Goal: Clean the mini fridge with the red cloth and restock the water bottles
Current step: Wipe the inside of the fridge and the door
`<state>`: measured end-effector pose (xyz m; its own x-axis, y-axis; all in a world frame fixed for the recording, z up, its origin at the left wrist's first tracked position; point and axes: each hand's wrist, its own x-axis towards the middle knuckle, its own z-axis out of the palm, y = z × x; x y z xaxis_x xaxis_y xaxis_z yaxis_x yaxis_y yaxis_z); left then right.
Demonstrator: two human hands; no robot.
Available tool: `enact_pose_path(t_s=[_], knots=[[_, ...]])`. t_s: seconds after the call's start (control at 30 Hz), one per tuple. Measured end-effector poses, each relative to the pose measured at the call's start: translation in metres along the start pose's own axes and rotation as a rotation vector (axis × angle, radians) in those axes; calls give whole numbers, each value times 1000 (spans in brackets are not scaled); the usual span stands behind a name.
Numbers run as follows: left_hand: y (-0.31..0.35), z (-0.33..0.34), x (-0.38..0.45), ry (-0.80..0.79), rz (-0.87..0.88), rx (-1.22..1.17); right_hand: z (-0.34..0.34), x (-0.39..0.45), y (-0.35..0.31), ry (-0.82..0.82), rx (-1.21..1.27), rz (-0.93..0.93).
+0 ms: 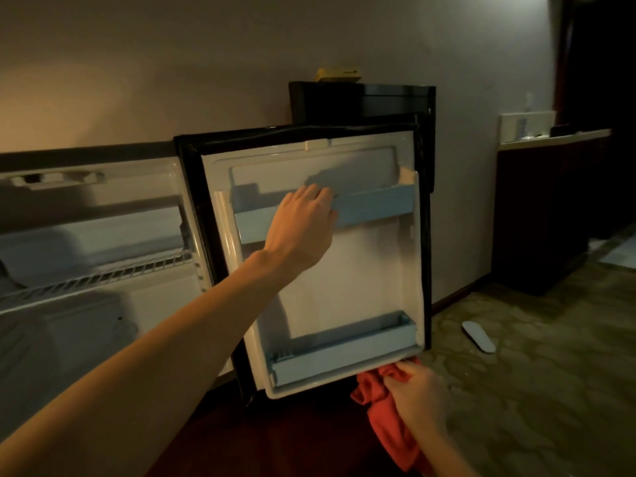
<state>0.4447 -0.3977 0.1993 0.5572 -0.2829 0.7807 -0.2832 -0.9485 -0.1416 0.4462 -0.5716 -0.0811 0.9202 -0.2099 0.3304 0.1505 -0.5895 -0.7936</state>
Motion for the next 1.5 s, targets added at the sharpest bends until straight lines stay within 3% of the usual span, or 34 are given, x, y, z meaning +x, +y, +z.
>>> enact_pose_path(t_s=[0.23,0.3,0.43,0.53,0.63,0.8,0.9,1.07,1.33,1.5], knots=[[0,-12,-7,-8,0,-50,-19,-4,18,124,231,60],[2,-14,-10,-1,3,-59,-39,-2,23,154,197,51],[3,-16,-14,1,-6,-62,-78,1,21,118,179,-142],[4,-16,-14,-3,-10,-55,-107,17,-2,330,229,-196],[4,-16,-16,8,-9,-42,-120,44,-30,260,229,-337],[2,-16,-16,2,-4,-19,-136,80,-72,595,204,-472],[3,-15,-17,18,3,-23,-148,96,-96,690,197,-531],[1,-17,-16,24,0,-84,-112,76,-58,480,85,-489],[1,-16,-17,46,-12,-103,-72,43,30,272,-145,-430],[1,-10,-19,72,-11,-68,-116,69,-40,472,12,-579]])
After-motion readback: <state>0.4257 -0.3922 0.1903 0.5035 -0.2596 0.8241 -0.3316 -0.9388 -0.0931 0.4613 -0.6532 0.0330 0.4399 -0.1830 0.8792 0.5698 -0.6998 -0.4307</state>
